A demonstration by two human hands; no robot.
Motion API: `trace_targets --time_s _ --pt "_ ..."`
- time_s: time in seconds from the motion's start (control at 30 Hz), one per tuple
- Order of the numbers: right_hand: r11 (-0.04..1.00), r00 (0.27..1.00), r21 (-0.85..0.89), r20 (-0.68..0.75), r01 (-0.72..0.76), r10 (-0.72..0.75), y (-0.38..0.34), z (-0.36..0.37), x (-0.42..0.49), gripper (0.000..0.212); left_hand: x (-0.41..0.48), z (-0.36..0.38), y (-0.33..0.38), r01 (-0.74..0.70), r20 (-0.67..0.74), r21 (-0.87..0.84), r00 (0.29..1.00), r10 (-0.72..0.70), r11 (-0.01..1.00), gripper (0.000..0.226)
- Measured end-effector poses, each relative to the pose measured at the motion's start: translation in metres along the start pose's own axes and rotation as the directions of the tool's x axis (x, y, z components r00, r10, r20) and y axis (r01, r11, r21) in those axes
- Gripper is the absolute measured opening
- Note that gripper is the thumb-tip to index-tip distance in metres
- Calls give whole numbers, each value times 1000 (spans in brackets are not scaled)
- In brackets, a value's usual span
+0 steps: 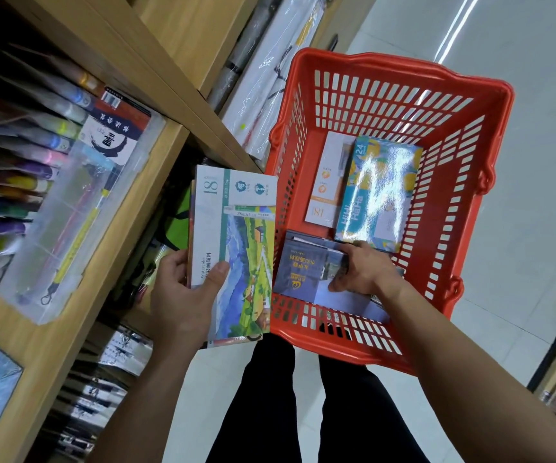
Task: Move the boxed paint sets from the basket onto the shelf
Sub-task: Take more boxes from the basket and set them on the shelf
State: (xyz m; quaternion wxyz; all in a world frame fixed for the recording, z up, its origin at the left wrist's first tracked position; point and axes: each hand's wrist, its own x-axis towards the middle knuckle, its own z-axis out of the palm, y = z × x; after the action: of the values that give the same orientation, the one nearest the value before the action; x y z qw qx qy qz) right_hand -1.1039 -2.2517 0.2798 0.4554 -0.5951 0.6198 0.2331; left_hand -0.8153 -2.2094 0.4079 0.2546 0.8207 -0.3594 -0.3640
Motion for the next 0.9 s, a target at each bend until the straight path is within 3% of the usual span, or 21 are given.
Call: trace_targets --time_s 0.13,0.27,0.43,0.63,0.77,0.9 --pt "998 999 -52 -21 26 -27 4 0 3 103 0 3 -1 0 -4 -26 1000 0 1000 43" --pt "996 998 -78 60 39 -35 2 -10 9 101 1 5 -3 1 1 -27 1000 -1 1000 37" --pt "994 987 99 145 51 -66 2 -13 12 82 2 7 -5 -7 -9 -23 1000 6 1000 44" --pt "992 998 113 -28 55 -52 7 -13 -4 96 -1 3 0 2 -19 0 1000 -2 1000 46" --pt "928 979 368 -204 62 15 17 -28 -31 94 -9 -5 15 -8 -38 19 999 8 1000 47" --pt "717 950 677 -304 166 68 13 -55 -75 71 -23 -19 36 3 -46 -3 999 -3 1000 46"
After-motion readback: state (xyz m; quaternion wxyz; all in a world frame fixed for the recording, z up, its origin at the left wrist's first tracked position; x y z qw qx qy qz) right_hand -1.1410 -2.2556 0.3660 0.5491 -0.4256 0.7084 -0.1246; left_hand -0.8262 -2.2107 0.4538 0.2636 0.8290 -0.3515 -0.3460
